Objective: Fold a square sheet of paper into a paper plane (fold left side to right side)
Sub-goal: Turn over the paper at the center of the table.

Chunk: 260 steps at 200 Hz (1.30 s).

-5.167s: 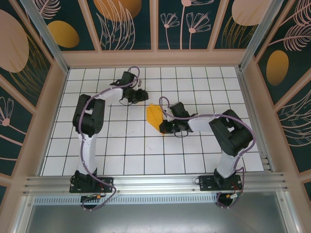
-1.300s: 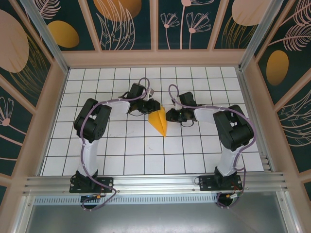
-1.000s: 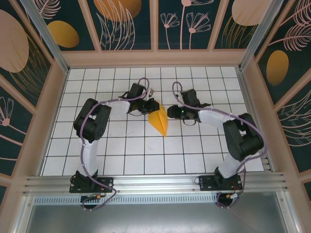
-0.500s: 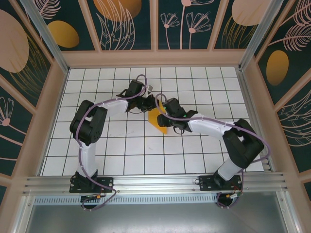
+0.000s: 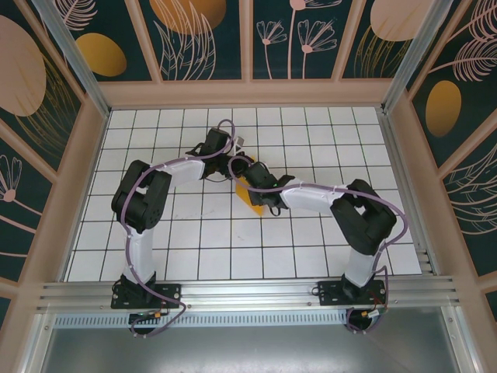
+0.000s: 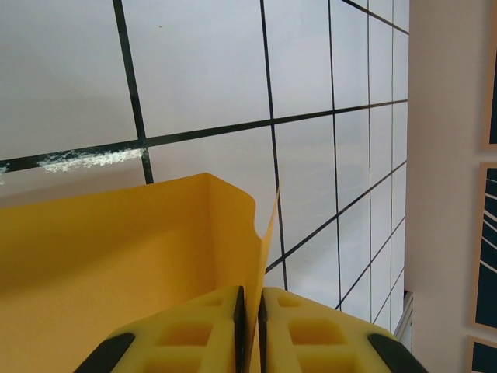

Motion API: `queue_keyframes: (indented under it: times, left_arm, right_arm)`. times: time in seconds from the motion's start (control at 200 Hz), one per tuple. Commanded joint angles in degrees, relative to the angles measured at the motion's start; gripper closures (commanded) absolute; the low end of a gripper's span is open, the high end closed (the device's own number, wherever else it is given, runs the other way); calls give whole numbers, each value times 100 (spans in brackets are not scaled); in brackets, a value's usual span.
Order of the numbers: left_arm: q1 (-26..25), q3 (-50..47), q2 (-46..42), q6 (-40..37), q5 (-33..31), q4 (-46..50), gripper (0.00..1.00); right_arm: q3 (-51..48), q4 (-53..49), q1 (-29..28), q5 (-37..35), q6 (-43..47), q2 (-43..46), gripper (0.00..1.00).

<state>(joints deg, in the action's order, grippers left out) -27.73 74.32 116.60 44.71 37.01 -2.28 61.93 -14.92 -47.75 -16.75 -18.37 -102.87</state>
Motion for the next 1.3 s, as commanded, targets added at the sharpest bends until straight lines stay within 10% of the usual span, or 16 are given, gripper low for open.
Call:
queue_keyframes:
  times: [0.0, 0.375, 0.656, 0.866, 1.296]
  left_arm:
    - [-23, 90, -50, 20, 41, 140, 82]
    - [-23, 41, -70, -109, -58, 93, 93]
    - [-9, 72, -681, -644, -73, -18, 94]
    - [-4, 54, -1464, -827, 198, -360, 94]
    - [-5, 78, -1959, 47, 1337, -1510, 93]
  right_arm:
    - [170, -323, -33, -389, 45, -85, 56]
    - [-1073, 1042, 524, 1554, -2, 1262, 33]
    - [-2401, 2531, 2209, 4931, -350, 2690, 5]
    - [-3012, 4537, 3209, 6977, -1573, 2861, 1]
    - [-3025, 7059, 3239, 7839, -2900, 2348, 1]
